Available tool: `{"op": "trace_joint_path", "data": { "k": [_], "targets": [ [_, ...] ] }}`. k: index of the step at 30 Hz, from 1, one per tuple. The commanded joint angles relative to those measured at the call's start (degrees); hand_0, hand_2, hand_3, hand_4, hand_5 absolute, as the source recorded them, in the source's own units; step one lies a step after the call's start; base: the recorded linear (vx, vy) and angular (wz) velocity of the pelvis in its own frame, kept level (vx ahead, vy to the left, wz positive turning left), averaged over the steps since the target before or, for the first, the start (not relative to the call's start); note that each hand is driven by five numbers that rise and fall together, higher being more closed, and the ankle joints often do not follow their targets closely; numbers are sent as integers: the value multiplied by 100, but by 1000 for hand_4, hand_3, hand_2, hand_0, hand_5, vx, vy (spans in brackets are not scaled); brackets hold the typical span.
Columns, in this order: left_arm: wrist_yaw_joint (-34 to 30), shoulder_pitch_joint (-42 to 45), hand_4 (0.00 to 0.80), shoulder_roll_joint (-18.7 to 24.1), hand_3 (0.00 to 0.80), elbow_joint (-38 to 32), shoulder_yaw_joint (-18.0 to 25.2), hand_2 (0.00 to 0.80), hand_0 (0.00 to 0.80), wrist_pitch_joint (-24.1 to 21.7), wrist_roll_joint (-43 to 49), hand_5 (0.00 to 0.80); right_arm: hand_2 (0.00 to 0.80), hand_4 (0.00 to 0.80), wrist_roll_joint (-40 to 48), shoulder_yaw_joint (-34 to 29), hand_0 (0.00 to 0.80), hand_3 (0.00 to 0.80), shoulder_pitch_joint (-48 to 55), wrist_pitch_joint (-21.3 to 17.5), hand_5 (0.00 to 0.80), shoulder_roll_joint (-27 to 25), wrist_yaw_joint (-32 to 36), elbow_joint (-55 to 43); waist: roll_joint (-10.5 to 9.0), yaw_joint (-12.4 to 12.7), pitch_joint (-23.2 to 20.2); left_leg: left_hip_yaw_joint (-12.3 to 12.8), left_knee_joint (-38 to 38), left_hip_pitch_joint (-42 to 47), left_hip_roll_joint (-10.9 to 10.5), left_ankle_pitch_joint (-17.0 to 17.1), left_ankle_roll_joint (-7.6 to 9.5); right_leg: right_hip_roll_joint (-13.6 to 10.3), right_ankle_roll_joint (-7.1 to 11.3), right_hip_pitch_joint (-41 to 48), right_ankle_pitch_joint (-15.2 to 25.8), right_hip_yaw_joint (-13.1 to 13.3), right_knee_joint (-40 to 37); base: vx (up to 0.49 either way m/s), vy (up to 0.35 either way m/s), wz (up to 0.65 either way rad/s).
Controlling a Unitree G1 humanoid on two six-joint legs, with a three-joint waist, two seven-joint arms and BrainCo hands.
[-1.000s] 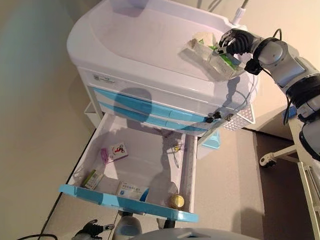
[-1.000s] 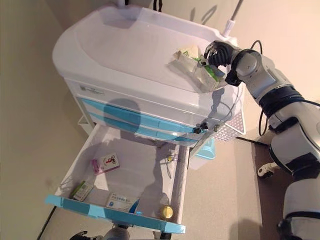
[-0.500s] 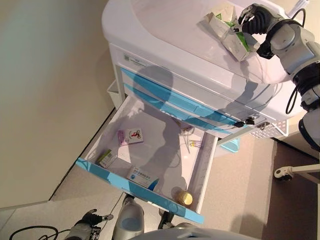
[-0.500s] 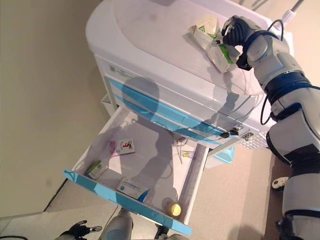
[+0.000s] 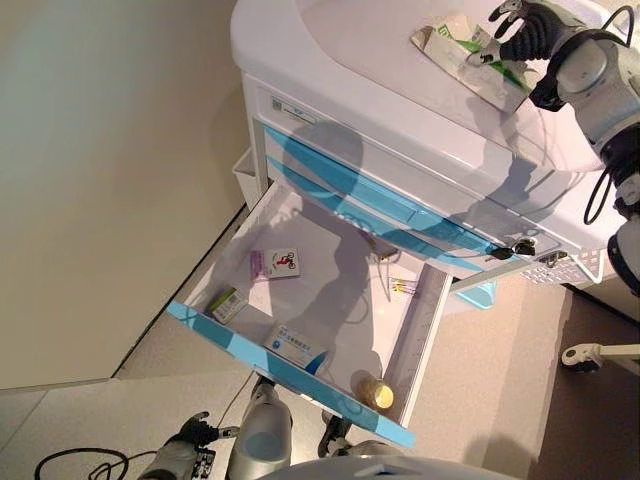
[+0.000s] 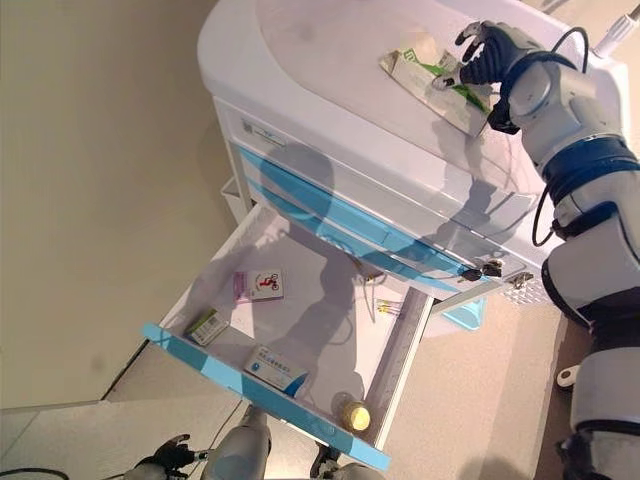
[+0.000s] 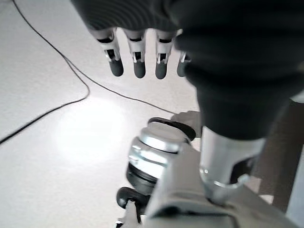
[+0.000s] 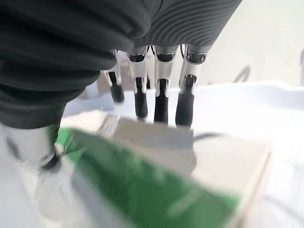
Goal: Open the drawer and pick up the medicine
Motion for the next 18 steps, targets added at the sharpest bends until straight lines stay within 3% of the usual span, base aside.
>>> {"op": "trace_joint_path", "data": {
  "k": [1, 13, 16, 18],
  "targets": [
    [-8, -142, 0, 41, 0, 77, -29, 0, 0, -15, -49, 0, 0, 0, 169, 42, 0, 0, -239, -35, 0, 70, -59, -71, -205, 102, -2, 125, 163, 259, -307, -401, 179, -255, 190, -504, 71, 145, 699, 0, 0, 0],
    [-4, -204, 0, 61, 0, 259, 86, 0, 0, 7, 59, 0, 0, 0, 462, -305, 0, 0, -14, -115, 0, 102, -192, -672, -226, -22, -197, 190, 147, 399, -281, -467, 164, -233, 175, -387, 42, 209, 654, 0, 0, 0],
    [-49, 347, 0, 268, 0, 240, 278, 0, 0, -27, 397, 0, 0, 0, 690, -732, 0, 0, 250, -290, 0, -416, -402, -1197, -162, 35, -217, 207, 162, 507, -297, -513, 166, -242, 184, -289, 8, 209, 669, -31, -5, -7],
    [83, 299, 0, 182, 0, 251, 178, 0, 0, -28, 506, 0, 0, 0, 765, -793, 0, 0, 442, -337, 0, -445, -528, -1351, -136, -17, -248, 190, 173, 499, -311, -513, 186, -261, 196, -293, 21, 197, 680, -35, 27, 2]
  ]
}}
